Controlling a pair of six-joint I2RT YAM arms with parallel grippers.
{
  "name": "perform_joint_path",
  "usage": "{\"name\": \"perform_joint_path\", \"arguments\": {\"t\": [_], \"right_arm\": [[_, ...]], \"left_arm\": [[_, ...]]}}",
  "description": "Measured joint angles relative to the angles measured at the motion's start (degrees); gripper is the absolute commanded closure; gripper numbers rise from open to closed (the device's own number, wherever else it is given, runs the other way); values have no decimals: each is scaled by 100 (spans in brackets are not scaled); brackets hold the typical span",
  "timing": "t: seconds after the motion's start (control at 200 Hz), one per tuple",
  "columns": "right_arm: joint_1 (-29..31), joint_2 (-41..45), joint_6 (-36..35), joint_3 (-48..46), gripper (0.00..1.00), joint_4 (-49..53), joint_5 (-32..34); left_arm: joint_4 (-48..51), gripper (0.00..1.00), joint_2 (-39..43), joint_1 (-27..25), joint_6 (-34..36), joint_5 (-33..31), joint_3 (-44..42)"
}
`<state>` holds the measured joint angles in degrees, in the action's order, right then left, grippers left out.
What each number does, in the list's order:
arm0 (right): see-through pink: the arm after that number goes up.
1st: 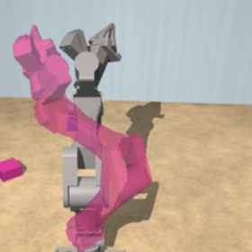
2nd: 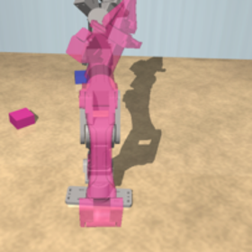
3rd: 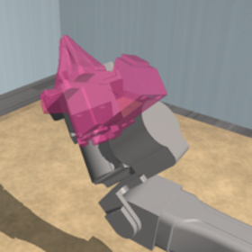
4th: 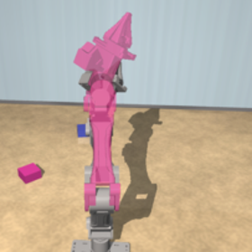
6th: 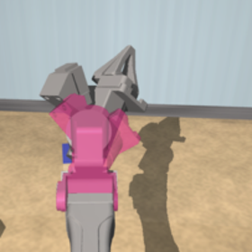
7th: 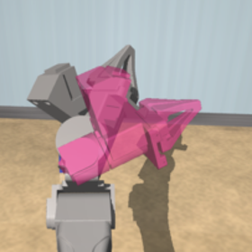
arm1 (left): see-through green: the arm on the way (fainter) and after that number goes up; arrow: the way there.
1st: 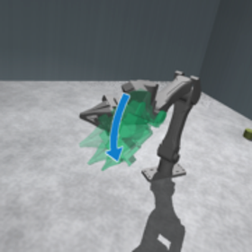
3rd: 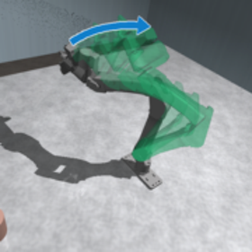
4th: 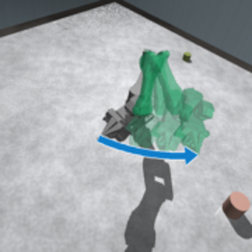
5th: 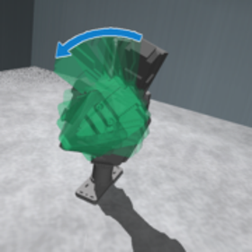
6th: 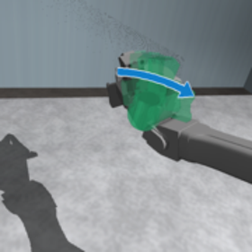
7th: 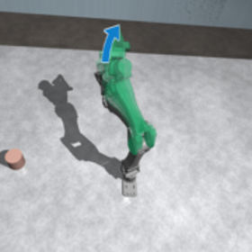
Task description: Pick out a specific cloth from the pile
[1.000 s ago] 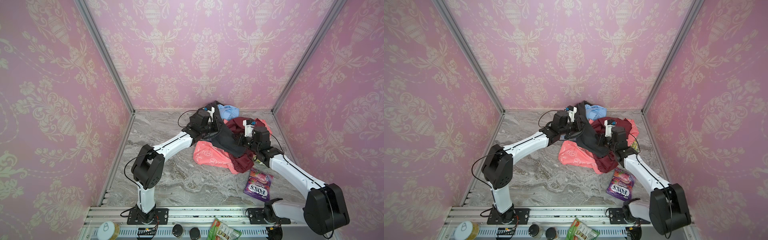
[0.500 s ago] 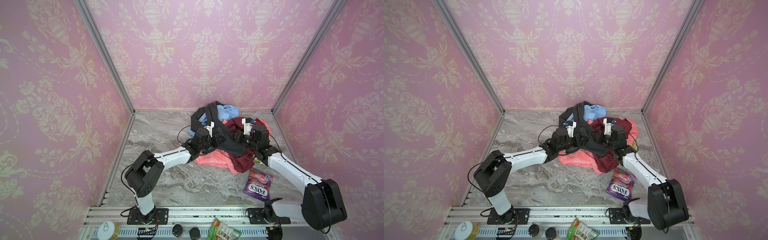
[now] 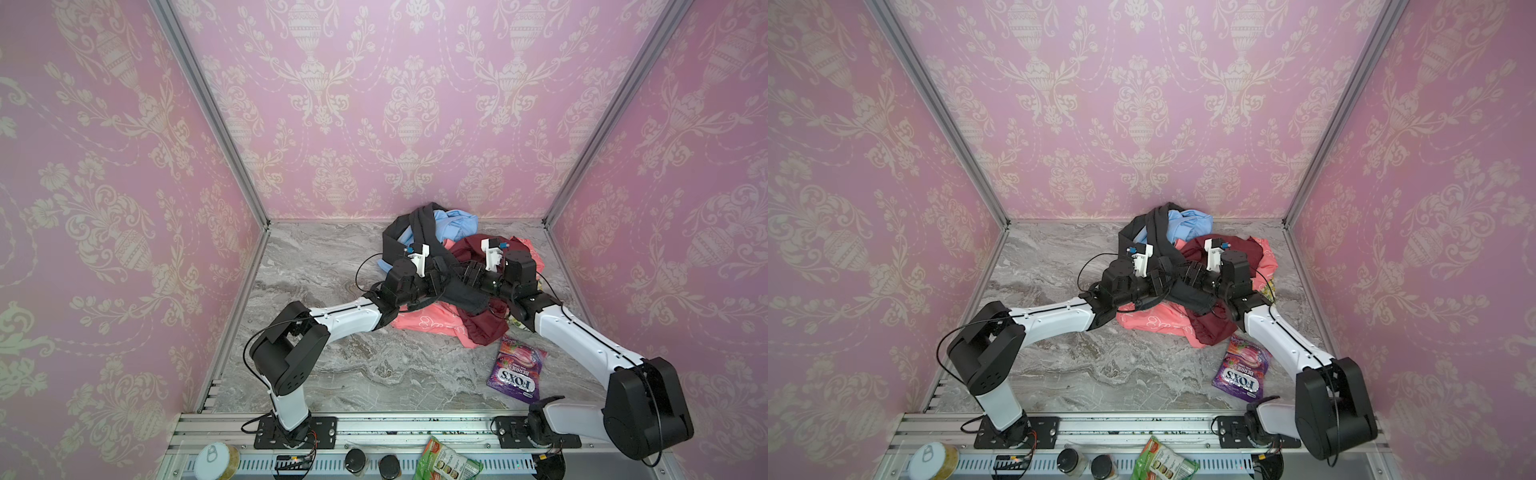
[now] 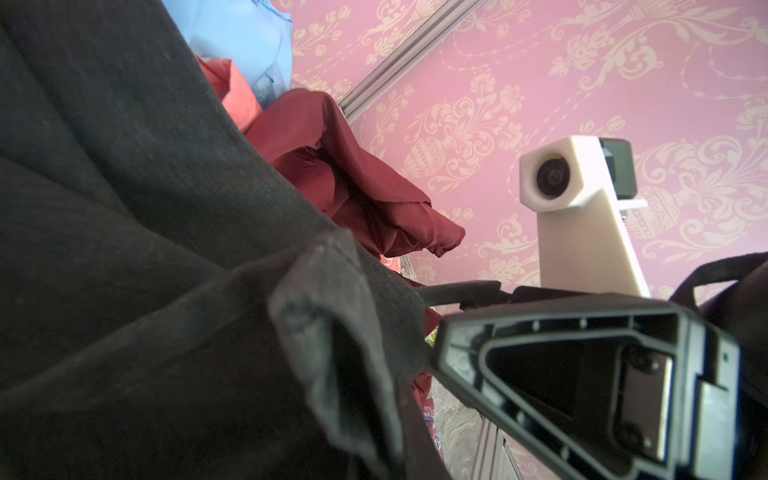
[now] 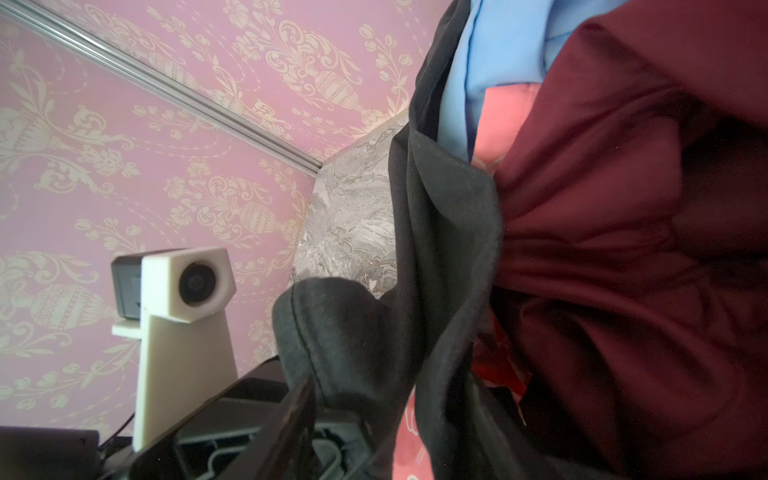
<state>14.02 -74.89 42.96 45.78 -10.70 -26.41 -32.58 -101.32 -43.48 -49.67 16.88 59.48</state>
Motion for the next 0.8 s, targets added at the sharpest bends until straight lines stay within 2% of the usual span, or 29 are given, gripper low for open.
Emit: {"name": "perform_joint_path", "arguments": {"t": [0.08,0.195,0.32,0.56,0.801], "right_arm": [[0,0,203,-2,36,-42,-22],[0,0,348,-2,35,-55,-28],[2,-2,334,2,34,83,-22],[127,-111,-107,214,29,691,90],[177,-260,-463,509,25,1126,133]], "left_arm": [[-63,70,0,-28,92,116,-157],[-72,53,-2,-76,214,254,-245],[-66,44,4,-162,404,299,-269],[-28,39,236,-186,590,393,-529],[-407,38,573,-186,673,684,-1075]]}}
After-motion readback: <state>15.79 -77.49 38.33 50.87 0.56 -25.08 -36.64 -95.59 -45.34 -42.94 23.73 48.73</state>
